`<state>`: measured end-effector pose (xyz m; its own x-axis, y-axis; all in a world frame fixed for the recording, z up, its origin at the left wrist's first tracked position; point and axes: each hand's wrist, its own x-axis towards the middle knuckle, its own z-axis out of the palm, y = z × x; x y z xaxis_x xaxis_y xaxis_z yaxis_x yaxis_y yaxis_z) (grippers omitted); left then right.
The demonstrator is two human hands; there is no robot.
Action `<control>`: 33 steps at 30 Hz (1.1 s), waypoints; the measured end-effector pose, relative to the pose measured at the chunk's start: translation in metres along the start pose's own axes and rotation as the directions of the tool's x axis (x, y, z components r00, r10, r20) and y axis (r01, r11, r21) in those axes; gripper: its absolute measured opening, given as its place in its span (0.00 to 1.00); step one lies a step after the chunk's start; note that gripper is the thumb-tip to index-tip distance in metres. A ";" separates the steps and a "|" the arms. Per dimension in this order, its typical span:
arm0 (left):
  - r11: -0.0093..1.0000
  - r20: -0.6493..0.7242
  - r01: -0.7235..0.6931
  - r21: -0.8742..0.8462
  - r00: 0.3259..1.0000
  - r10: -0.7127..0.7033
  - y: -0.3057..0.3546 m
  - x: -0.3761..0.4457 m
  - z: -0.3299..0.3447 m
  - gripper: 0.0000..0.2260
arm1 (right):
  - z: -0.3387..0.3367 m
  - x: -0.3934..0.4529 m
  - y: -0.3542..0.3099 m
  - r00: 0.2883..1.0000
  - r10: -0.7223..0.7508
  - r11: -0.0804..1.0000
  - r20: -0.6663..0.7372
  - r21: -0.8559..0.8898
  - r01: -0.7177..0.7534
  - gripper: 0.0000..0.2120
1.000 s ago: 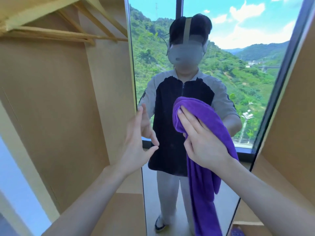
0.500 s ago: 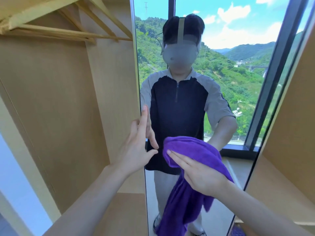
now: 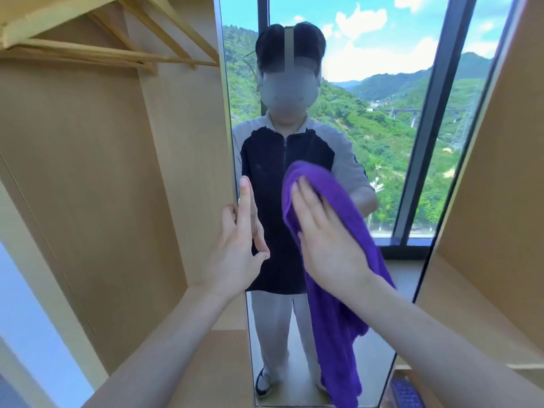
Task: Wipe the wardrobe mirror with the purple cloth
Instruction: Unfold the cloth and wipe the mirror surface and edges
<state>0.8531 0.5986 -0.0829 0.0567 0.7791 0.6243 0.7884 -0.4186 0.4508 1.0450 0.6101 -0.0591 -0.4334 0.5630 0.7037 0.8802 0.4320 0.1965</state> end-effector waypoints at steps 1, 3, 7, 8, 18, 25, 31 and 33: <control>1.000 0.001 0.009 0.006 1.000 -0.009 0.001 0.000 -0.001 0.67 | 0.006 -0.010 -0.004 0.995 -0.082 0.989 0.058 -0.120 0.089 0.44; 1.000 -0.003 0.012 0.018 1.000 -0.012 0.003 0.000 -0.001 0.67 | 0.015 -0.030 -0.003 0.982 -0.150 0.949 0.113 -0.261 0.175 0.42; 1.000 -0.009 0.017 0.026 1.000 -0.017 0.008 -0.003 -0.002 0.67 | 0.002 -0.044 0.012 0.992 0.070 0.995 0.105 -0.085 -0.062 0.38; 0.999 -0.013 0.018 0.026 1.000 -0.018 0.009 -0.004 -0.002 0.67 | -0.003 -0.043 0.018 0.990 0.111 0.993 0.085 -0.047 -0.108 0.38; 0.999 -0.034 0.045 0.021 0.998 -0.044 0.012 -0.006 0.000 0.68 | -0.064 0.048 0.008 0.981 0.189 0.978 -0.043 -0.083 -0.192 0.40; 0.997 -0.080 0.060 -0.056 0.995 -0.064 0.005 -0.006 0.002 0.66 | -0.042 0.056 -0.018 0.986 -0.160 0.976 0.045 -0.143 0.165 0.34; 0.998 -0.074 0.010 -0.060 0.997 -0.015 0.004 -0.007 0.001 0.63 | -0.002 -0.014 0.004 0.923 -0.313 0.946 0.225 -0.015 0.324 0.41; 0.998 -0.063 0.030 -0.054 0.997 -0.034 0.005 -0.008 0.002 0.65 | -0.004 -0.016 0.019 0.943 -0.253 0.966 0.216 0.003 0.259 0.44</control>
<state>0.8580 0.5907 -0.0866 -0.0085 0.7620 0.6475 0.7554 -0.4194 0.5034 1.0698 0.6063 -0.0639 -0.6736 0.5738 0.4659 0.7373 0.5654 0.3696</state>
